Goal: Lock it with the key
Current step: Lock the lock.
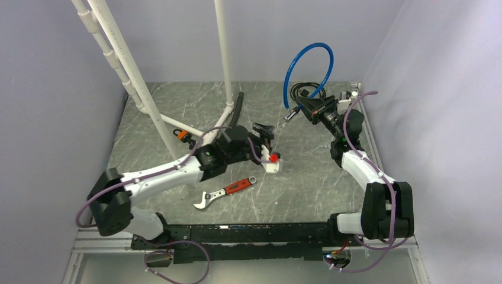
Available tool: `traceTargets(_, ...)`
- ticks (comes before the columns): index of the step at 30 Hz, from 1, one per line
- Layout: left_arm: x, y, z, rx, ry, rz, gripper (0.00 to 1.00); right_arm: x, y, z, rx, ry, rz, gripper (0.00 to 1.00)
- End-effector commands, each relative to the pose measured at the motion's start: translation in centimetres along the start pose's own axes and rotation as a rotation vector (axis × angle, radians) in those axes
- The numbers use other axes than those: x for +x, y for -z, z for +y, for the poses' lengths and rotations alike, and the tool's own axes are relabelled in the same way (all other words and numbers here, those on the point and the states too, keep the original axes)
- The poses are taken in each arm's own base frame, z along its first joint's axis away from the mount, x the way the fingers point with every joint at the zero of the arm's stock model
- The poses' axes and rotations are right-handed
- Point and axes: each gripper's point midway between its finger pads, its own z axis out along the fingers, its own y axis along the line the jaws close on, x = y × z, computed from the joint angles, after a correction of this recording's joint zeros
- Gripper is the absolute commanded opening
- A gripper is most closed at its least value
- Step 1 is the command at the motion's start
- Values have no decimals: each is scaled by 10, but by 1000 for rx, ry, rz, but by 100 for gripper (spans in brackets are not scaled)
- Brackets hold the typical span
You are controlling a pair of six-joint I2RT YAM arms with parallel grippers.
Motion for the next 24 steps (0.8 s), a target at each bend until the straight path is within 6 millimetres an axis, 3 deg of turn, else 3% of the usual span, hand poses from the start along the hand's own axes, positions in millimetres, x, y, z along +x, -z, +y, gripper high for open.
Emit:
traceTargets(1,-14,47,22,94,495,-111,80,-2,5,49,-165,75,-14,0)
traceTargets(5,-6,54,71,83,934,-167,78,-1,7,53,-187,96,-13,0)
traceTargets(10,-7,45,117,108,1248,-298,74,1,8,53,-192,107,-7,0)
traceTargets(14,-26,43,136,146,1281,-434,71,1,8,53,-193,115,-9,0)
traceTargets(24,-27,19,157,135,1307,-516,67,3,6,50,-188,124,1,0)
